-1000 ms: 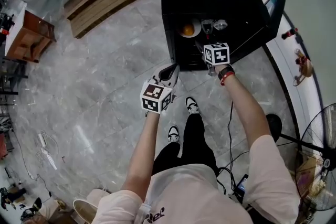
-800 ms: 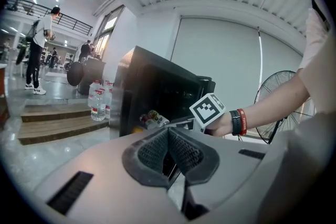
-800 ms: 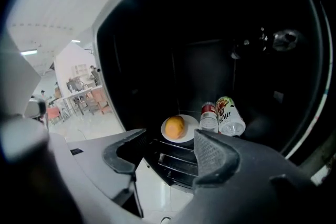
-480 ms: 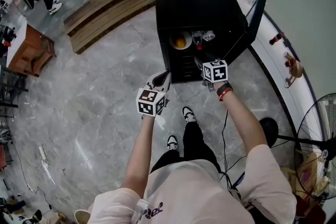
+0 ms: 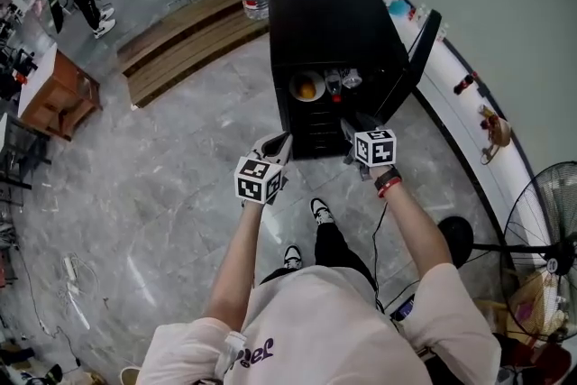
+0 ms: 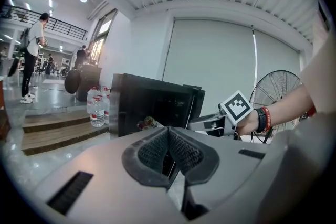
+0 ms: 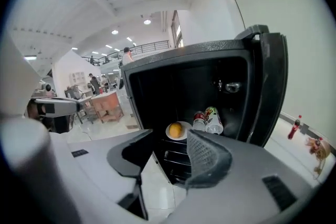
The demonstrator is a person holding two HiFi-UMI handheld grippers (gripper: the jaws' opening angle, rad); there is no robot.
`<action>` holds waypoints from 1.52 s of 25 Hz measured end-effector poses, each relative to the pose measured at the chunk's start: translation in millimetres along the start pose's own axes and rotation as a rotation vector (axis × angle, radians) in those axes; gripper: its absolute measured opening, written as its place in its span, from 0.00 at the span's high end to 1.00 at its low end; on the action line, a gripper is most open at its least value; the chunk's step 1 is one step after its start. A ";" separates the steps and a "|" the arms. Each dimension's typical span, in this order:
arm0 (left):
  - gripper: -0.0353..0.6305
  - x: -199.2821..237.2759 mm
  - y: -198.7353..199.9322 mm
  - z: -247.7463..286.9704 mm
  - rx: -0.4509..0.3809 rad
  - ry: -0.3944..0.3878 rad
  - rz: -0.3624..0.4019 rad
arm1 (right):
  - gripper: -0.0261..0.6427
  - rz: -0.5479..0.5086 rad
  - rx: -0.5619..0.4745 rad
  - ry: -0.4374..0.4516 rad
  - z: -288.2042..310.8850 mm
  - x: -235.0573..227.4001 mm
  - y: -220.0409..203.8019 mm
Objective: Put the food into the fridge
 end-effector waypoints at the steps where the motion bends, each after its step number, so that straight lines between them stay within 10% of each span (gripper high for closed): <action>1: 0.92 -3.0 1.8 -4.1 0.000 0.001 0.002 | 0.65 -0.010 -0.006 -0.003 -9.1 2.6 -0.1; 9: 0.92 -13.5 -0.3 -26.7 -0.025 0.016 -0.010 | 0.73 -0.113 -0.046 -0.004 -61.9 34.0 -8.7; 38: 0.92 -6.6 28.6 -49.5 -0.124 0.063 0.070 | 0.94 0.028 -0.241 -0.140 -106.9 60.6 1.1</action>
Point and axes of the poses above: the fingertips, and each gripper's own axes: z forward along the fingers, x to its left, y out of its top, the point moved 7 cm from there along -z, backward along the fingers, and after that the axes turned 13 degrees about x, right-handed, at the moved point
